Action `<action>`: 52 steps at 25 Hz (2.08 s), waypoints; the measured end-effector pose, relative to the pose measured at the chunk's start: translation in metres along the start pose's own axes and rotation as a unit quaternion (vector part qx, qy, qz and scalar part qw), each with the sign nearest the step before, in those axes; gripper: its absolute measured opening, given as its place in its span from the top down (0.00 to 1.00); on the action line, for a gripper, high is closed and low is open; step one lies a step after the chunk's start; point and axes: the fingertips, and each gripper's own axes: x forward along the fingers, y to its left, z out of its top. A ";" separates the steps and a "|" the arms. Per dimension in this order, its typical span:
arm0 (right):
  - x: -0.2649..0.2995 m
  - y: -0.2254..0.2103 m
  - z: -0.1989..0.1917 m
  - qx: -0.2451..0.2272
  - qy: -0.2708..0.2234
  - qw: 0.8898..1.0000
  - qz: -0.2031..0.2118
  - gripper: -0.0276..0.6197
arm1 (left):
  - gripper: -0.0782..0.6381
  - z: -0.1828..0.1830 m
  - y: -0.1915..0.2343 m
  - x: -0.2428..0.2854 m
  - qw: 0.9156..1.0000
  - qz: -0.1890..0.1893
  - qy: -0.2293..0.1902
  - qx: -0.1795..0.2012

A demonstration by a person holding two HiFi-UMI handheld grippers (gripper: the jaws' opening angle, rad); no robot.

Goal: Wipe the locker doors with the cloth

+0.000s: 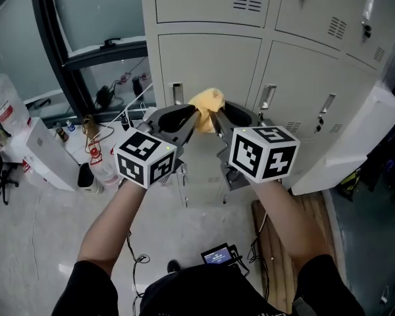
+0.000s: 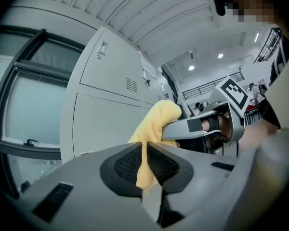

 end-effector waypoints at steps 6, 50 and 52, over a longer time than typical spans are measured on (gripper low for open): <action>0.018 0.005 0.058 -0.051 -0.004 0.999 -0.008 0.85 | 0.85 0.048 0.020 0.018 1.000 -0.023 0.007 0.004; 0.068 0.079 0.457 -0.214 -0.222 0.950 0.044 0.85 | 0.85 0.439 0.133 0.033 0.966 0.111 -0.111 0.205; 0.078 0.088 0.471 -0.213 -0.235 0.947 0.044 0.85 | 0.85 0.453 0.147 0.029 0.963 0.111 -0.117 0.214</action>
